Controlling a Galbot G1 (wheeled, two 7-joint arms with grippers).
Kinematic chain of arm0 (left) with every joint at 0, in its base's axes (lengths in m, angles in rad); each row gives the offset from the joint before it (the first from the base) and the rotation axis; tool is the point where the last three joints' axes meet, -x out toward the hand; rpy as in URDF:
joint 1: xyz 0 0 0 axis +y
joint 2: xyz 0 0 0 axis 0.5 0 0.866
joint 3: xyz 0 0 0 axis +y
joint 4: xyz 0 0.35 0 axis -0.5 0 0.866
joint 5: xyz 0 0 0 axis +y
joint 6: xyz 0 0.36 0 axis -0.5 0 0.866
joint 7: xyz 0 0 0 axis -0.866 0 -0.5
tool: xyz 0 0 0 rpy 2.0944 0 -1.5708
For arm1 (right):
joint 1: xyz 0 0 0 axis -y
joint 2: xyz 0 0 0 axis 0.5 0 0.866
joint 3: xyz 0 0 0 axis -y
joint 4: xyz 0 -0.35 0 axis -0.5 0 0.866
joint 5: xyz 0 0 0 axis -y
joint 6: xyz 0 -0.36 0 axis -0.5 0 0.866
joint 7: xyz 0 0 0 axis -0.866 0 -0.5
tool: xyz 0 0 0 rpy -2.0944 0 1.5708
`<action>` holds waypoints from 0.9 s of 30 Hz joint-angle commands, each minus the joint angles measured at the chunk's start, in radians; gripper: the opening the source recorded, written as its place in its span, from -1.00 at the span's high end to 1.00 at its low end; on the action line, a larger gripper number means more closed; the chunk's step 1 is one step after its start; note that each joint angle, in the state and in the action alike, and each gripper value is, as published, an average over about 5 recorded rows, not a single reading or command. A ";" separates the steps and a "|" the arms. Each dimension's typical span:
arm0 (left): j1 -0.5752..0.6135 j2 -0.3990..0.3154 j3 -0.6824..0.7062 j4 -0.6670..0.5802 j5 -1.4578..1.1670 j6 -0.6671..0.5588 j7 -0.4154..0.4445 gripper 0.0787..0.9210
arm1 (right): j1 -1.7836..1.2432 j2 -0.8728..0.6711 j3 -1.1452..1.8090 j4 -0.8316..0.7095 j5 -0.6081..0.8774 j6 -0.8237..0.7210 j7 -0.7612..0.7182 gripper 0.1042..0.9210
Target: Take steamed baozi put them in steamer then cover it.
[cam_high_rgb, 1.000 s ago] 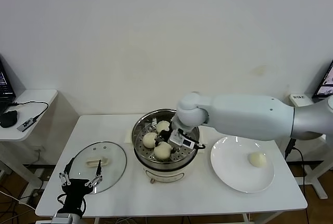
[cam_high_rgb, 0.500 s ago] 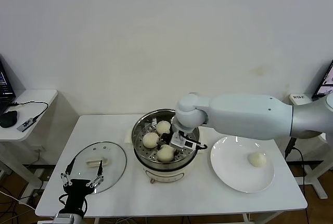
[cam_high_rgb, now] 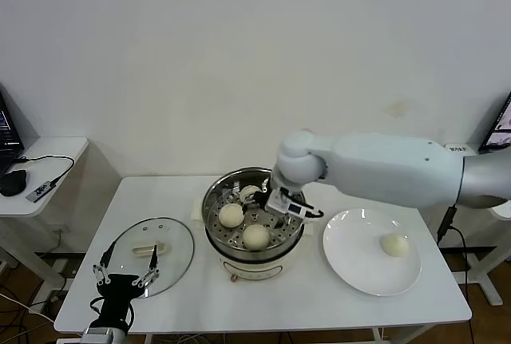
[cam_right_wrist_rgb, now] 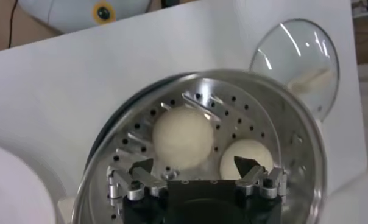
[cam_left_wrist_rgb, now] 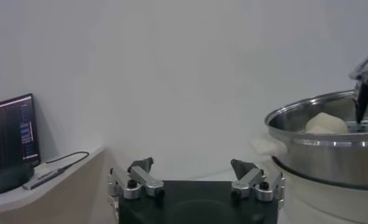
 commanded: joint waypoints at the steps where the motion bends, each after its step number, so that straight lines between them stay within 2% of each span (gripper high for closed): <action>1: -0.001 0.001 0.002 -0.001 0.003 0.000 0.001 -0.77 | 0.027 -0.113 0.102 0.003 0.126 -0.113 -0.020 -0.76; 8: 0.000 0.011 0.002 -0.006 0.006 -0.001 0.001 -0.77 | 0.027 -0.271 0.136 0.044 0.247 -0.429 -0.037 -0.76; 11: 0.004 0.017 -0.004 -0.016 0.000 -0.001 0.003 -0.77 | -0.012 -0.368 0.170 0.060 0.272 -0.503 -0.040 -0.76; 18: -0.002 0.037 -0.006 -0.008 -0.016 0.000 0.005 -0.77 | -0.133 -0.561 0.216 0.060 0.176 -0.506 -0.063 -0.76; 27: -0.018 0.037 0.021 0.021 -0.009 0.000 0.005 -0.77 | -0.484 -0.674 0.454 0.035 -0.021 -0.440 -0.065 -0.76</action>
